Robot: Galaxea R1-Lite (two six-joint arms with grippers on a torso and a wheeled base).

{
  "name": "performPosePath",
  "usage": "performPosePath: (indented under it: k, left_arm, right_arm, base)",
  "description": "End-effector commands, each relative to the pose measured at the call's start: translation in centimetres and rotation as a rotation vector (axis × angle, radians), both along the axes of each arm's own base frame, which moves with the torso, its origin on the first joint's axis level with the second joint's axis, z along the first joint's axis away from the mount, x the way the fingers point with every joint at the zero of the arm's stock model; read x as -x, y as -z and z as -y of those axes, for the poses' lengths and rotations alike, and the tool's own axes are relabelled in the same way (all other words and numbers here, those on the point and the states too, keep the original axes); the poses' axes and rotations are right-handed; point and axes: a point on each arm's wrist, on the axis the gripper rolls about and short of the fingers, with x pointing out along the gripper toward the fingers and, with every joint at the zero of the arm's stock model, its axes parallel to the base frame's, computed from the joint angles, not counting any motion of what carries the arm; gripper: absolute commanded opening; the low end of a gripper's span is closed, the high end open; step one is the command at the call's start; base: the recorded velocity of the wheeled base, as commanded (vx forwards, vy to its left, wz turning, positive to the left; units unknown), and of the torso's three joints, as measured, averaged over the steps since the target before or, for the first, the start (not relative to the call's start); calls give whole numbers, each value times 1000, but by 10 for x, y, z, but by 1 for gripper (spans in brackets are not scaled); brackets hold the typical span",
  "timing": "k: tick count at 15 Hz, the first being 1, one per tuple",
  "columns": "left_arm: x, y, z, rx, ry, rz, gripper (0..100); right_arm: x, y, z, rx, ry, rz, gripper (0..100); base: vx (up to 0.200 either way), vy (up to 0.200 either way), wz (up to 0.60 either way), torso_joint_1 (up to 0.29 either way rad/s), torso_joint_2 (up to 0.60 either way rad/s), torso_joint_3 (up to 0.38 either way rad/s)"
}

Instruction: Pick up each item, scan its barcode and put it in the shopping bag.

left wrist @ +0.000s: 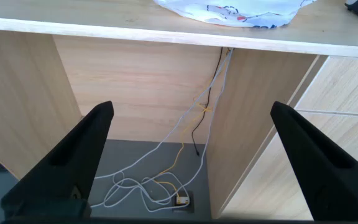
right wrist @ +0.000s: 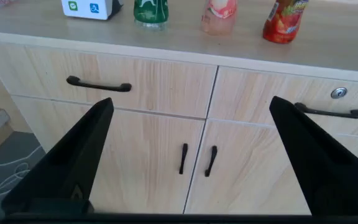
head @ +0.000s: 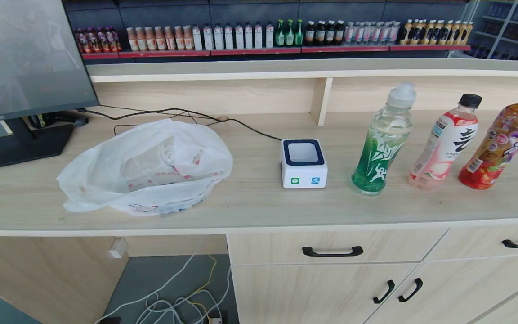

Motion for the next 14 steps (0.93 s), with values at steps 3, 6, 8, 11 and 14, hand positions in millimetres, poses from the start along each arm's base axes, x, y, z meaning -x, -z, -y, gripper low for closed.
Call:
performPosePath:
  k: [3, 6, 8, 11, 14]
  left_arm:
    - [0, 0, 0, 0, 0, 0, 100]
    - [0, 0, 0, 0, 0, 0, 100]
    - [0, 0, 0, 0, 0, 0, 100]
    - [0, 0, 0, 0, 0, 0, 100]
    - [0, 0, 0, 0, 0, 0, 100]
  right_arm:
    - [-6, -51, 0, 29, -22, -6, 100]
    - [-27, -48, -1, 32, -25, -186, 100]
    - [-55, -65, -1, 123, -25, -281, 100]
    - [-85, -72, -1, 245, -25, -366, 100]
    - [-107, -92, -4, 294, -77, -368, 100]
  base:
    - [0, 0, 0, 0, 0, 0]
    - [0, 0, 0, 0, 0, 0]
    - [0, 0, 0, 0, 0, 0]
    - [0, 0, 0, 0, 0, 0]
    - [0, 0, 0, 0, 0, 0]
